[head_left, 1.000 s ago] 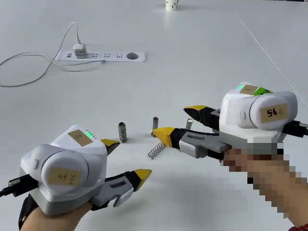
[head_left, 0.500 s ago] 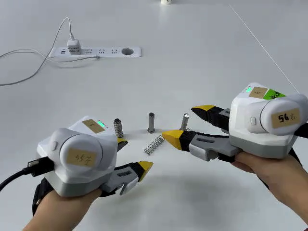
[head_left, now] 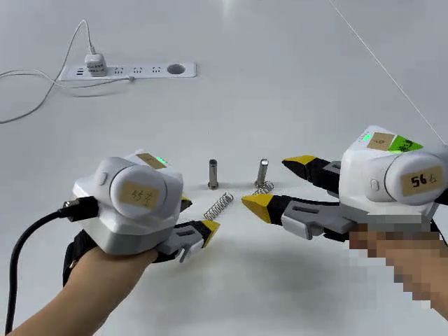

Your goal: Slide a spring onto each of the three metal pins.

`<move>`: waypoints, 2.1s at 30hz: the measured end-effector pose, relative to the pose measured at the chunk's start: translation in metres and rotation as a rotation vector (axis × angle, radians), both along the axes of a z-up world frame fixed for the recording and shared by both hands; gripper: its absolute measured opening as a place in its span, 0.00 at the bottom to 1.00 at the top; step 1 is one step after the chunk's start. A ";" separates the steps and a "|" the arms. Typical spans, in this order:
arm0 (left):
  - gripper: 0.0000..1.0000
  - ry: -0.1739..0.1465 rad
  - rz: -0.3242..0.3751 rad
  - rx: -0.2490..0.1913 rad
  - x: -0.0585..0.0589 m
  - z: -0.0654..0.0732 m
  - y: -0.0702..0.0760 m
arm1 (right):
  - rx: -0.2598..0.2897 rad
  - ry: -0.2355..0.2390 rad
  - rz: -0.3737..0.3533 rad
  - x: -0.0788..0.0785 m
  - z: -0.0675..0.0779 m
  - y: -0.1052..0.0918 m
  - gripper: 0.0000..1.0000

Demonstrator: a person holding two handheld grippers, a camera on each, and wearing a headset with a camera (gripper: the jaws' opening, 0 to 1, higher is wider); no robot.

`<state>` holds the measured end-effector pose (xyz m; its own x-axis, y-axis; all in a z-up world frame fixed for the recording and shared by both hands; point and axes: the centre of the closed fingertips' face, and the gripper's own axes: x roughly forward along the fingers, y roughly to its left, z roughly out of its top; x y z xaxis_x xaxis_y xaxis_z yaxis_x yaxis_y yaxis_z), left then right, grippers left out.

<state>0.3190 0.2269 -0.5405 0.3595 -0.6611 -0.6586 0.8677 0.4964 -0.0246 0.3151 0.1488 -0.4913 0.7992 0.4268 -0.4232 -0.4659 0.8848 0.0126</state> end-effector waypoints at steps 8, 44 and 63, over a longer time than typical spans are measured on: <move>0.26 0.039 0.000 0.047 0.003 -0.016 -0.004 | 0.004 0.007 -0.015 -0.001 -0.003 -0.006 0.53; 0.11 -0.039 -0.090 0.094 0.002 -0.024 -0.015 | 0.055 0.023 -0.064 0.000 -0.007 -0.005 0.47; 0.10 -0.176 0.011 -0.141 0.007 0.021 -0.011 | 0.279 0.025 -0.104 0.011 0.020 0.015 0.44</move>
<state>0.3259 0.2159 -0.5198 0.4685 -0.7375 -0.4864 0.8593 0.5083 0.0569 0.3264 0.1637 -0.4713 0.8355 0.4460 -0.3211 -0.3696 0.8884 0.2723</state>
